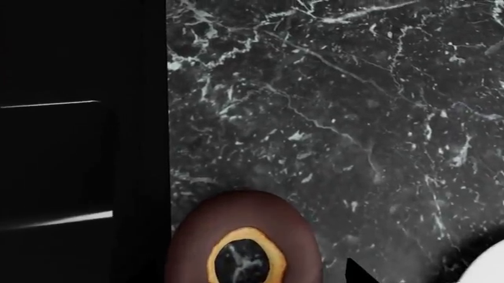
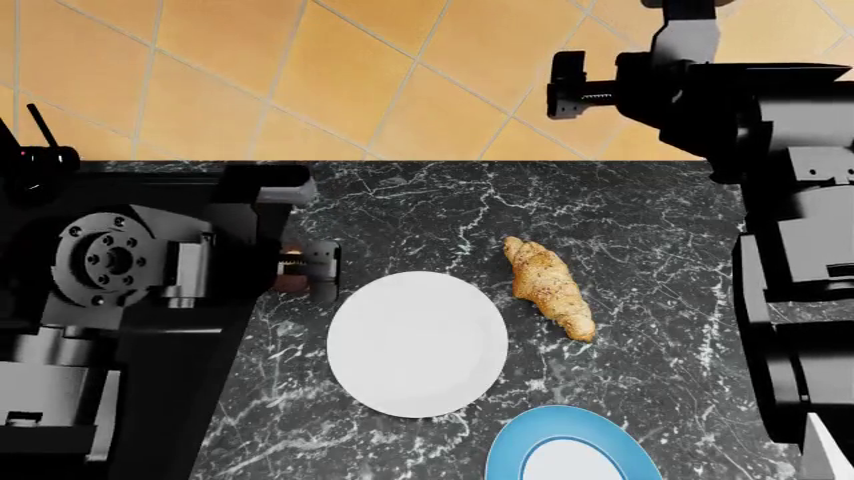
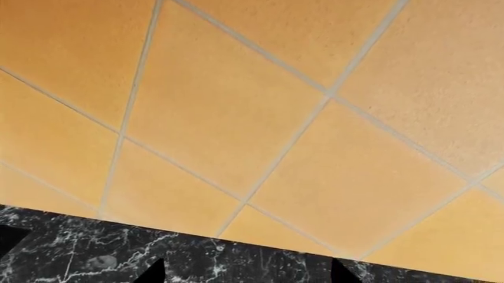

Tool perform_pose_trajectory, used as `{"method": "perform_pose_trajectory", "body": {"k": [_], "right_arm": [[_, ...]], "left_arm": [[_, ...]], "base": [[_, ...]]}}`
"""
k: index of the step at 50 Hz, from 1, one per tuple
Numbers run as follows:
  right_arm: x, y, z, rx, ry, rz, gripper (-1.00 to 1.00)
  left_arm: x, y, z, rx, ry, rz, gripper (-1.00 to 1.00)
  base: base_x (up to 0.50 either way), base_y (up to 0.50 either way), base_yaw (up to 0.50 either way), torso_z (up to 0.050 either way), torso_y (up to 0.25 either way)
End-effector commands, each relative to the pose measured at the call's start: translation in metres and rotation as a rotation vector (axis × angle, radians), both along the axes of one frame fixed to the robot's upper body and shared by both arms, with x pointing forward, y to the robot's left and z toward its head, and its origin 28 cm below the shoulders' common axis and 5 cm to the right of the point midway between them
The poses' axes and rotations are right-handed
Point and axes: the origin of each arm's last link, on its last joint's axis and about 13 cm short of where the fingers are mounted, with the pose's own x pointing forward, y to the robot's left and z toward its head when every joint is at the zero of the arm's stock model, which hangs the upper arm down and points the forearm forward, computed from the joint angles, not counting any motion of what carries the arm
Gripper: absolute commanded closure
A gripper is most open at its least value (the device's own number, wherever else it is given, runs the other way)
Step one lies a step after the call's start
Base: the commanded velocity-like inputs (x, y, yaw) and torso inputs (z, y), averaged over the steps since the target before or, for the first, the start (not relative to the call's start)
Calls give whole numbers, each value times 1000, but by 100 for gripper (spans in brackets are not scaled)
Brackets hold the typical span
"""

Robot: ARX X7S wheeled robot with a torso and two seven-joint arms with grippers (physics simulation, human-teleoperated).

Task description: Place the pastries on the plates.

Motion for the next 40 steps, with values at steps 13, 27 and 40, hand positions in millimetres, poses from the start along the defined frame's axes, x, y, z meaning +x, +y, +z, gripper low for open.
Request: {"method": "perform_pose_trajectory", "body": {"k": [13,27,40], "right_arm": [[0,0,0,8,6,0,-100],[0,0,0,13,3,-9,-100],[0,0,0,17,-8,-13,-100]], "left_arm": [[11,-1,-19,19,37,17,-100],[7,-6,-17,21,40,-11,100],[3,-8,8,15,-24,-28,100]], "base": [[0,0,0,0,0],[3,0,-1,0,0],[0,0,0,0,0]]}}
